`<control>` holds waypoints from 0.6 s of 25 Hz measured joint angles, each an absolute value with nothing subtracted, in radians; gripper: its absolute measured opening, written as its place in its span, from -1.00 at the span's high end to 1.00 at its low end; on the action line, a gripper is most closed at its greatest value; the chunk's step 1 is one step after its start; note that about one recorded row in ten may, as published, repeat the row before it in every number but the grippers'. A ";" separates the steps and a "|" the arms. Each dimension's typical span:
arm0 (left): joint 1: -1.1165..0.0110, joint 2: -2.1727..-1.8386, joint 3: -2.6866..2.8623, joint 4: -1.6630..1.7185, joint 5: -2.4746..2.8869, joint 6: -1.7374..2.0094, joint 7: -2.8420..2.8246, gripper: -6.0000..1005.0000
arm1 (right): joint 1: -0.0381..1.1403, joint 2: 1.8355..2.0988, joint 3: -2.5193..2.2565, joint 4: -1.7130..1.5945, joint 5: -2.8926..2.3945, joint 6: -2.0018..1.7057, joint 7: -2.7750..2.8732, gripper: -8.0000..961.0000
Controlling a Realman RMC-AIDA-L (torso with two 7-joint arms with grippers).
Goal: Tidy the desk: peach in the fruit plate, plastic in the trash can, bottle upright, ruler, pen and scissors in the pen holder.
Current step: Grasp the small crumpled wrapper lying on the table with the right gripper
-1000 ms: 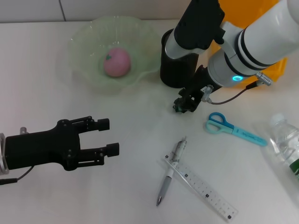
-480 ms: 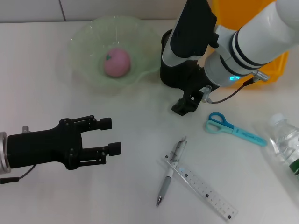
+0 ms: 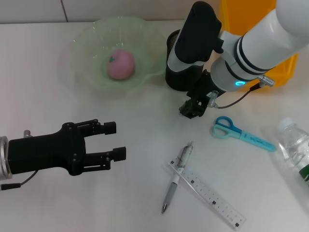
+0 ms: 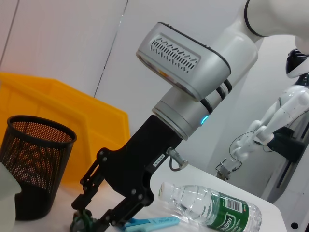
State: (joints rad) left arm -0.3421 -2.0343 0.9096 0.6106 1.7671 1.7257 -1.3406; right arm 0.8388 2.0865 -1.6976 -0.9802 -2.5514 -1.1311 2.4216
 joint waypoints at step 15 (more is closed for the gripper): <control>-0.342 -2.034 0.910 0.611 1.767 1.726 -1.342 -0.53 | 0.832 2.088 -1.697 -0.970 -2.549 -1.121 2.421 0.75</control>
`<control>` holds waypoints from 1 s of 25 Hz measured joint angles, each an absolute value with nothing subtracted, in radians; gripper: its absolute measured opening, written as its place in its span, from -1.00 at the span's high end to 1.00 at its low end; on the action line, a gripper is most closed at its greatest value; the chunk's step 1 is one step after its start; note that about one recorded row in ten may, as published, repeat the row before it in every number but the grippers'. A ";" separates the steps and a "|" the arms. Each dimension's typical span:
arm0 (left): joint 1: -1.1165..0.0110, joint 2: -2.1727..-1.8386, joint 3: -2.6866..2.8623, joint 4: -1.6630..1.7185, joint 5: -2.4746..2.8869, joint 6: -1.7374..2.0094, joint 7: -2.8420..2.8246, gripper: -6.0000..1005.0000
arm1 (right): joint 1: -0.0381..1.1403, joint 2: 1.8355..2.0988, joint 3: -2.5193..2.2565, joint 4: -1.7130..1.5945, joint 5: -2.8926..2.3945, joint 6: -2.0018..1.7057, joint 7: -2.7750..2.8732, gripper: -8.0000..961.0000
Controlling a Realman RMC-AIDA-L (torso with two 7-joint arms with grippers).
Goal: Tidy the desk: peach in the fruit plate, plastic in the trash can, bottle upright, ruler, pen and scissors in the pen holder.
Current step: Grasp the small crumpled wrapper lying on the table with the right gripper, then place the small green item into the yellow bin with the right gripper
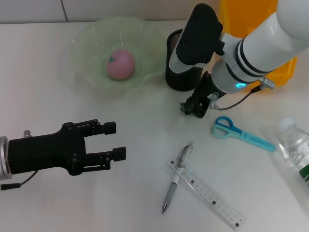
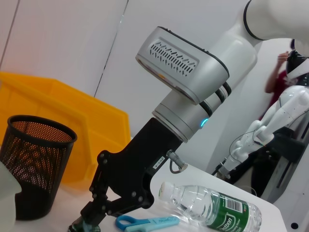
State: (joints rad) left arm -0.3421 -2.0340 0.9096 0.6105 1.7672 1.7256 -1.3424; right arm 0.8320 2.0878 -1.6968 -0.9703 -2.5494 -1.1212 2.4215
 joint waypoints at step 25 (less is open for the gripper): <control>-0.343 -2.032 0.902 0.620 1.767 1.748 -1.347 -0.50 | 0.595 2.081 -1.345 -1.354 -2.498 -1.410 2.299 0.95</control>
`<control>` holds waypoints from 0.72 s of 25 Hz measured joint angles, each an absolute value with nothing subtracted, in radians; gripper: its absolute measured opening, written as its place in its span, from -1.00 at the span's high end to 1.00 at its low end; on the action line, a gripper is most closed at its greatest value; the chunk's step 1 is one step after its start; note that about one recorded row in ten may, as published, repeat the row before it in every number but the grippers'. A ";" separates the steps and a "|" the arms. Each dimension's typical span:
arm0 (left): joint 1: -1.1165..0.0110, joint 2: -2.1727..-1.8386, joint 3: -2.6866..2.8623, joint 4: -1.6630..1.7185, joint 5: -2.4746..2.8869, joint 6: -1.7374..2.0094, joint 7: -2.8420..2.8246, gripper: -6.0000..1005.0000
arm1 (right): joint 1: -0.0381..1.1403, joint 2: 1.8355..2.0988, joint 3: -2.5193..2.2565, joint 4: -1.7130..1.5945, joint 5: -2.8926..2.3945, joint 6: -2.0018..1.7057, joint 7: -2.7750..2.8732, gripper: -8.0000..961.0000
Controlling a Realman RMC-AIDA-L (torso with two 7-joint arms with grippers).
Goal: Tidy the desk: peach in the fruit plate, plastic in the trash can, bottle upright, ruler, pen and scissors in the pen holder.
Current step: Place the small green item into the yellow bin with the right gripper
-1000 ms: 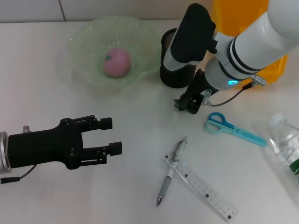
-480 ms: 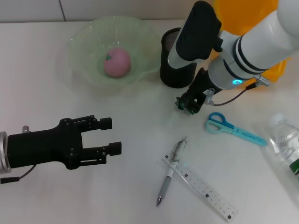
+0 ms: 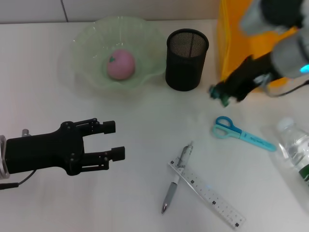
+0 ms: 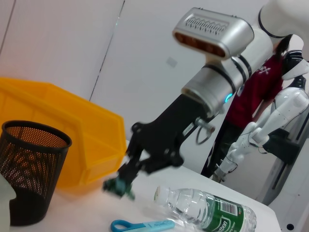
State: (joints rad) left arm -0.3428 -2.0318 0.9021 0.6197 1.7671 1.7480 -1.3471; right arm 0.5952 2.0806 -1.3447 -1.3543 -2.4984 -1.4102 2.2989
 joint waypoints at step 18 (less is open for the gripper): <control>-0.355 -2.031 0.903 0.612 1.767 1.750 -1.349 -0.48 | 0.671 2.076 -0.906 -1.152 -2.496 -1.200 2.262 0.81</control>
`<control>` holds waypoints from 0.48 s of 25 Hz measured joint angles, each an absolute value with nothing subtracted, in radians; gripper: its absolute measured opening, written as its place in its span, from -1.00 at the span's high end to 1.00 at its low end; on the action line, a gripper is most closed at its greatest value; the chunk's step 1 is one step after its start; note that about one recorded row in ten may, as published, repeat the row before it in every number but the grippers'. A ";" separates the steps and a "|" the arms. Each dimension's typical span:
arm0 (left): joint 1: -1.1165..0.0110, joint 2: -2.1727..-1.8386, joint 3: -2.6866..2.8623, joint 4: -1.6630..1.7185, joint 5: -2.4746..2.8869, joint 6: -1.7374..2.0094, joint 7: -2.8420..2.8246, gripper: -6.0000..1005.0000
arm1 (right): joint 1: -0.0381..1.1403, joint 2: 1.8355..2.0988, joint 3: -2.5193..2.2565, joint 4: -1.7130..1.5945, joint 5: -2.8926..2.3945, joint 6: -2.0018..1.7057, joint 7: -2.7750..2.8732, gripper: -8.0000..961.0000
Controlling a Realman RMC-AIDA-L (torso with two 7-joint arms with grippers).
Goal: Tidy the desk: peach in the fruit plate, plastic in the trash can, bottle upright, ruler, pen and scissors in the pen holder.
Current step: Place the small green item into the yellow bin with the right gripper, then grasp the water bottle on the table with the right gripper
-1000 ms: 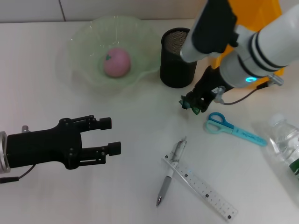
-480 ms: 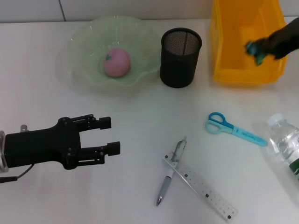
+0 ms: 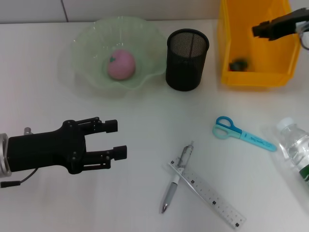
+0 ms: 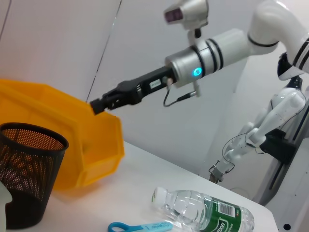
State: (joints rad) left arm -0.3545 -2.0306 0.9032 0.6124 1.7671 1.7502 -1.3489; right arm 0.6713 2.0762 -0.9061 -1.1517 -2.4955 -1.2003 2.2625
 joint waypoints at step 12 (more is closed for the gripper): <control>-0.354 -2.027 0.902 0.612 1.767 1.750 -1.350 -0.47 | 0.606 2.065 -0.899 -1.325 -2.451 -1.430 2.299 -0.10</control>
